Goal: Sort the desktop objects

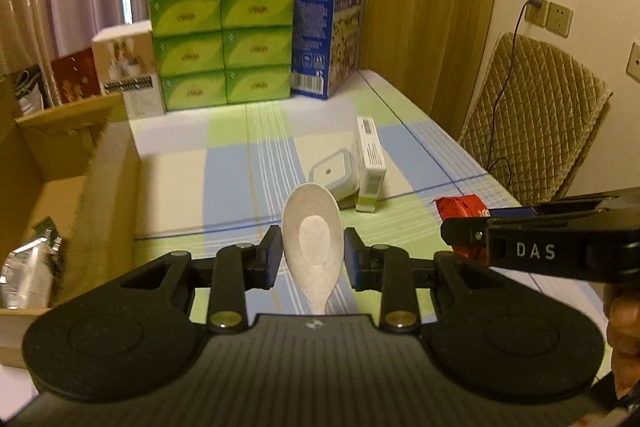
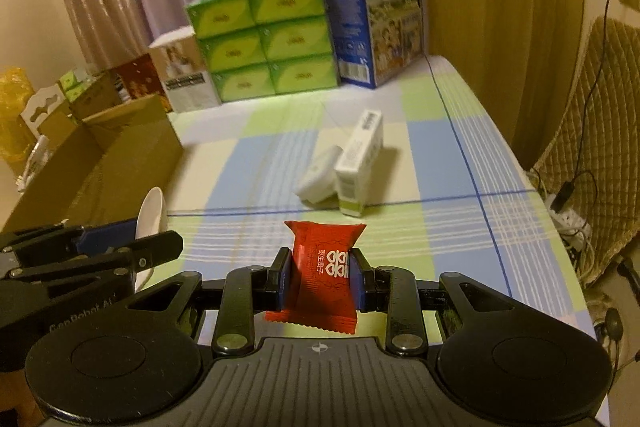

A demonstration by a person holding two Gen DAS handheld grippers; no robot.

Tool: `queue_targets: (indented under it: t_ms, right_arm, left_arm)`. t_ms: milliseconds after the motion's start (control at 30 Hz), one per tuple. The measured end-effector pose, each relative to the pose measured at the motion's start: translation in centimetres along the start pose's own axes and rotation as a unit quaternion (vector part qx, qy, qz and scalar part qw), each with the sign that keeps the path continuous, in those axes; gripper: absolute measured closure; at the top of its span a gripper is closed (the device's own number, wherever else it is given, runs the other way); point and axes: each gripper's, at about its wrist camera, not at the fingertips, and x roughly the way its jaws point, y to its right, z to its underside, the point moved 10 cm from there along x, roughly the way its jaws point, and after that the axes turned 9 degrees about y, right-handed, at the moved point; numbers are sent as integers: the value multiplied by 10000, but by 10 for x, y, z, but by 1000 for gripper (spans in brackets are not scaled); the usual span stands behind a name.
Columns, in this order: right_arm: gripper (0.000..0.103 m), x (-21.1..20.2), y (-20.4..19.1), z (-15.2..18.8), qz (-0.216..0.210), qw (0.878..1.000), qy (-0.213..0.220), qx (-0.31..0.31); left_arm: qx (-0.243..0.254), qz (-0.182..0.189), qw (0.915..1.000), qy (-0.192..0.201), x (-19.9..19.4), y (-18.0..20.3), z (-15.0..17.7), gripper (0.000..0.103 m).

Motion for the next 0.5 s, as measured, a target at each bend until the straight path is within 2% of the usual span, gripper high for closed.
queue_targets:
  t_ms: [500]
  right_arm:
    - [76, -51, -83, -16, -508, 9973, 304, -433]
  left_arm:
    - [-124, -343, 9993, 110, -88, -41, -22, 76]
